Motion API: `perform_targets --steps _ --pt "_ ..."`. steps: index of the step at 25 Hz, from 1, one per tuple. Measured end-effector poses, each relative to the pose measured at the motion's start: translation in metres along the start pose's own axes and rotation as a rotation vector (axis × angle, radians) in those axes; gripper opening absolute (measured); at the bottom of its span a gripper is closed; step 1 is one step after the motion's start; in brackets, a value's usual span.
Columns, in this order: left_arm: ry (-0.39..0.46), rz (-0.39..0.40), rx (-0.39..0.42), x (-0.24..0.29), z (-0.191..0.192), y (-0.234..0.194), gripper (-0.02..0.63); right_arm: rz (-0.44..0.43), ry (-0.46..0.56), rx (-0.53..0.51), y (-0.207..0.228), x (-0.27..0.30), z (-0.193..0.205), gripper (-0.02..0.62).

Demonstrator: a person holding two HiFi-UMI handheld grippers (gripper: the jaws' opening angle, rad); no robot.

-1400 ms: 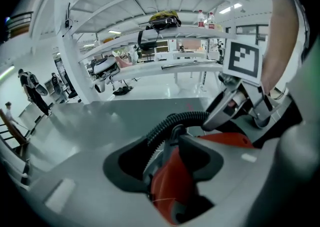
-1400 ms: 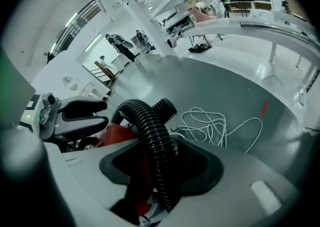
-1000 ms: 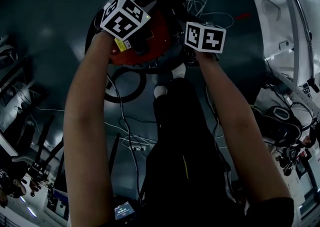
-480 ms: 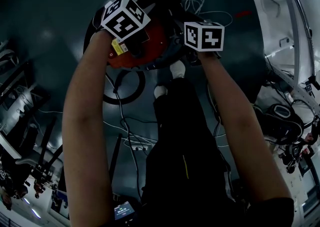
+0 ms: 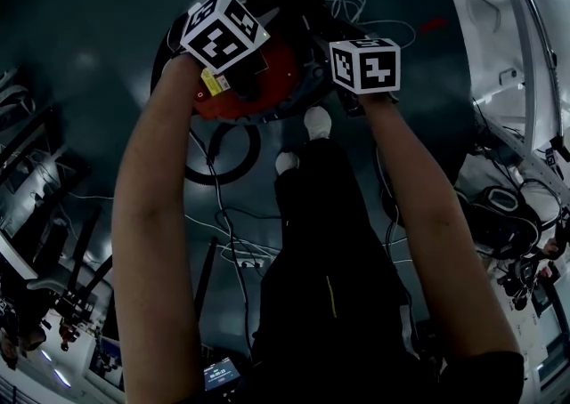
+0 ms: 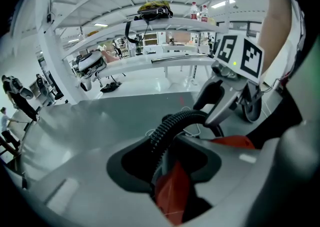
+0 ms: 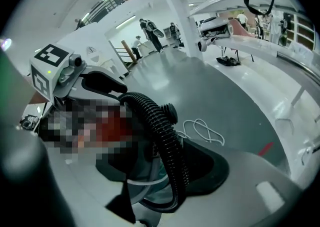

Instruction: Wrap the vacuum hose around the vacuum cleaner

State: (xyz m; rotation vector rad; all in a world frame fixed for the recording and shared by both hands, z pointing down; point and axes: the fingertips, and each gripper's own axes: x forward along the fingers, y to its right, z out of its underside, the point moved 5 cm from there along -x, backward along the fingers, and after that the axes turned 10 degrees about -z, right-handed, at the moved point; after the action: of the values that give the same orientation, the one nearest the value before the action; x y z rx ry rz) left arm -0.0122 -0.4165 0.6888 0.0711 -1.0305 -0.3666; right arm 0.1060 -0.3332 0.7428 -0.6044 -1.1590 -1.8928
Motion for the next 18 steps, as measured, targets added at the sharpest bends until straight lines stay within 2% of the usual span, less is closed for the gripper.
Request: perform_targets --steps 6,15,18 --pt "-0.002 -0.025 -0.052 -0.013 0.009 -0.002 0.164 0.000 0.033 -0.008 -0.007 -0.006 -0.008 0.268" --pt "-0.015 -0.079 -0.137 -0.039 0.036 -0.008 0.164 -0.027 0.066 -0.176 -0.044 -0.006 -0.044 0.262" --pt "-0.014 -0.104 -0.163 -0.051 0.044 -0.008 0.164 -0.045 0.066 -0.201 -0.056 -0.004 -0.053 0.251"
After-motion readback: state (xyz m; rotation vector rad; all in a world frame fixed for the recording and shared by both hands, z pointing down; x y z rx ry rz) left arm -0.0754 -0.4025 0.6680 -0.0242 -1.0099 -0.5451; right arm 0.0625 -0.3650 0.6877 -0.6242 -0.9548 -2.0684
